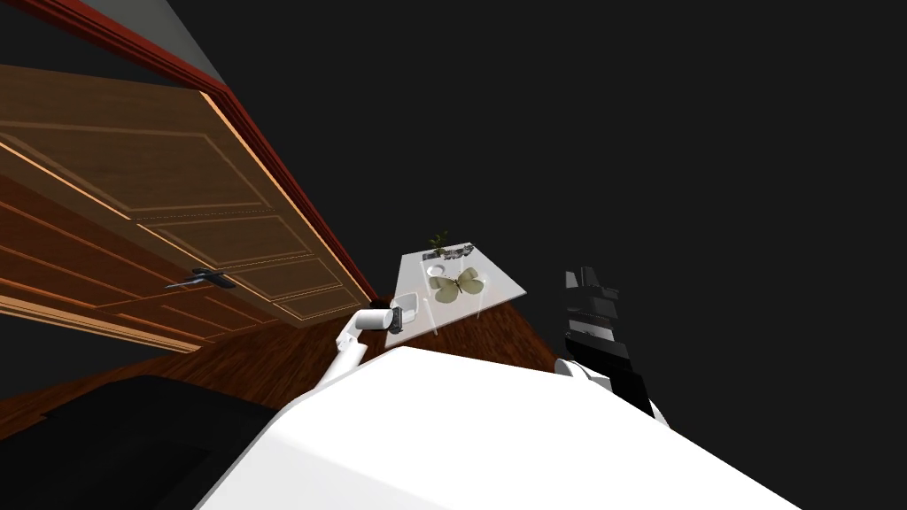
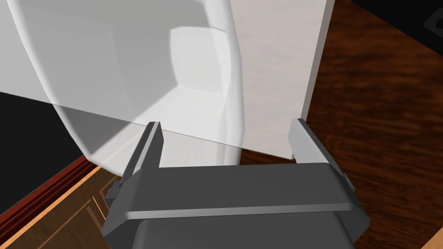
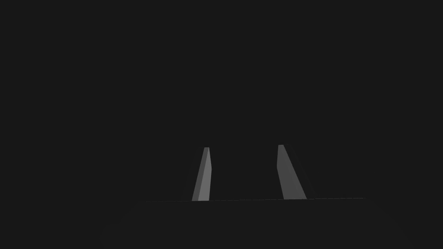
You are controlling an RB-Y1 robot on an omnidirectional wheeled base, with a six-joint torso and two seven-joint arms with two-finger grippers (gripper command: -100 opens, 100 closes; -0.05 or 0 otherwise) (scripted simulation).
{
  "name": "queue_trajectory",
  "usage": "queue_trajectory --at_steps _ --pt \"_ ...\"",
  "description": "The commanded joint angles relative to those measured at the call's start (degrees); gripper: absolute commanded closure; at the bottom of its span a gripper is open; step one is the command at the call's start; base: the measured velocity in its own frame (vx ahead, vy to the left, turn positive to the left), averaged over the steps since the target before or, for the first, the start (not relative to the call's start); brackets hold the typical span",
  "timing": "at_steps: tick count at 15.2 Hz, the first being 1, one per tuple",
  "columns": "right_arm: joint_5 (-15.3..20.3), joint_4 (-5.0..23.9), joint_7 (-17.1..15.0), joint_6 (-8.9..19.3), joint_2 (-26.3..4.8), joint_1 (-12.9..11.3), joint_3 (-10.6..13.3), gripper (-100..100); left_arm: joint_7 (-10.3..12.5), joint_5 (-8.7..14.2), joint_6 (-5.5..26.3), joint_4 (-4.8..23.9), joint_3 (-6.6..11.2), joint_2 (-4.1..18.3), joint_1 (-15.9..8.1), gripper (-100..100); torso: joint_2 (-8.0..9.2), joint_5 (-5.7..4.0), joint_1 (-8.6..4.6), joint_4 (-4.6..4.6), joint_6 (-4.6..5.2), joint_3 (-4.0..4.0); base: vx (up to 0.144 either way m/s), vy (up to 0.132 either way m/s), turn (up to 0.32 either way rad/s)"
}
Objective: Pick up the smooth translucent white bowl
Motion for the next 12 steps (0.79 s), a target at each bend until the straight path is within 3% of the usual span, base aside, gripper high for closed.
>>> queue_trajectory --at_steps 1,2,3,4,8,9,12 --pt "0.0 0.0 0.0 0.0 0.0 0.0 0.0 0 -0.3 -0.3 -1.6 1.7 -0.16 -0.4 -0.4 -100 0.00 0.00 0.00 0.00 0.00 0.00 0.008 0.022 -0.009" --pt "0.0 0.0 0.0 0.0 0.0 0.0 0.0 0 -0.5 -0.5 -2.5 2.8 -0.27 -0.6 -0.6 -100 0.01 0.01 0.04 0.00 0.00 0.01 0.008 0.024 -0.009" --pt "0.0 0.0 0.0 0.0 0.0 0.0 0.0 0 -0.3 -0.3 -1.5 1.8 -0.18 -0.4 -0.4 -100 0.02 0.01 0.06 0.00 0.00 0.01 0.004 0.014 -0.006" --pt "0.0 0.0 0.0 0.0 0.0 0.0 0.0 0 -0.4 -0.3 -1.9 2.1 -0.19 -0.4 -0.5 100 0.03 0.01 0.05 0.01 -0.01 0.02 0.002 0.005 -0.001" --pt "0.0 0.0 0.0 0.0 0.0 0.0 0.0 0 -0.5 -0.3 -1.9 2.1 -0.21 -0.4 -0.5 100 0.04 0.01 0.00 0.02 -0.03 0.03 0.000 0.000 0.000" --pt "0.0 0.0 0.0 0.0 0.0 0.0 0.0 0 0.0 0.0 -0.2 0.0 0.00 0.0 0.0 100 0.05 0.00 0.00 0.03 -0.03 0.04 -0.004 -0.008 0.011" --pt "0.0 0.0 0.0 0.0 0.0 0.0 0.0 0 0.4 0.4 1.7 -2.2 0.22 0.5 0.5 100 0.14 -0.08 -0.13 0.08 -0.04 0.11 -0.011 -0.019 0.015"
